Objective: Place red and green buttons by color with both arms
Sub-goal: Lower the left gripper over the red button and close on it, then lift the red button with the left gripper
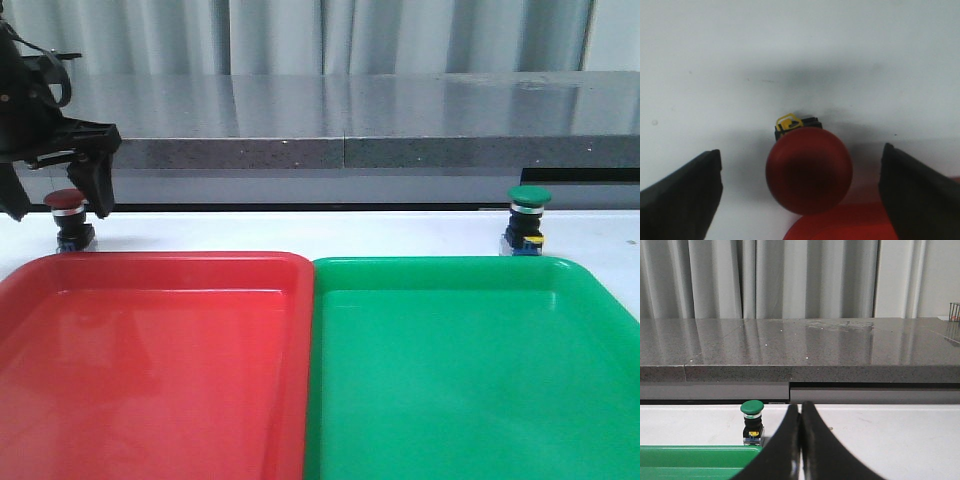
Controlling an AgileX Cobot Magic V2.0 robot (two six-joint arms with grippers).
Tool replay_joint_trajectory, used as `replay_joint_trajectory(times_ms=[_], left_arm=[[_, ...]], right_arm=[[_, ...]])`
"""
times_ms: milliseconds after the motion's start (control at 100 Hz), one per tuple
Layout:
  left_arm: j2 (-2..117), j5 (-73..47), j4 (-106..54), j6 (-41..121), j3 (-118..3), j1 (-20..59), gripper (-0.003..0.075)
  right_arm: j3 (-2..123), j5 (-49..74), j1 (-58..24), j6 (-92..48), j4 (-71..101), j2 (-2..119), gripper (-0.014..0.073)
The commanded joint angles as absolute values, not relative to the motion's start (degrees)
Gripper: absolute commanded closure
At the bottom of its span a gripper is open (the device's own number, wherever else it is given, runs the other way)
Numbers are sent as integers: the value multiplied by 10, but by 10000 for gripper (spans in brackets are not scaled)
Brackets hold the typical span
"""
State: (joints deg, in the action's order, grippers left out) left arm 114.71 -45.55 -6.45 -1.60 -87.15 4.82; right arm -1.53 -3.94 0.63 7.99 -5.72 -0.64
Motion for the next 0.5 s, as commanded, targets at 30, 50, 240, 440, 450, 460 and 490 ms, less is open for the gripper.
replay_joint_trajectory(times_ms=[30,50,240,440,450,460,490], left_arm=[[1120,-430,-73,-16,-890,51,273],[1120,-430,-73,-16,-890,51,302],[1120,-415,-77,-16,-890,51,526],[1120,-406,-83,-16,-890,51,664],[1120,-406,-84,-16,-890,51,672],[1120,-406,-86,-16,-890,51,679],[1120,-406,-92,-16,-890,51,693]], right_arm=[[-5,-85,10,78,-63,-19,658],[-5,-85,10,78,-63,-19,658],[-5,-85,10,78,-63,-19,658],[-5,-85,10,78,-63,-19,658],[-5,-85,10,78,-63,-19,658],[-5,-85,10,78,-63,-19,658],[-5,-85,10,78,-63,-19,658]])
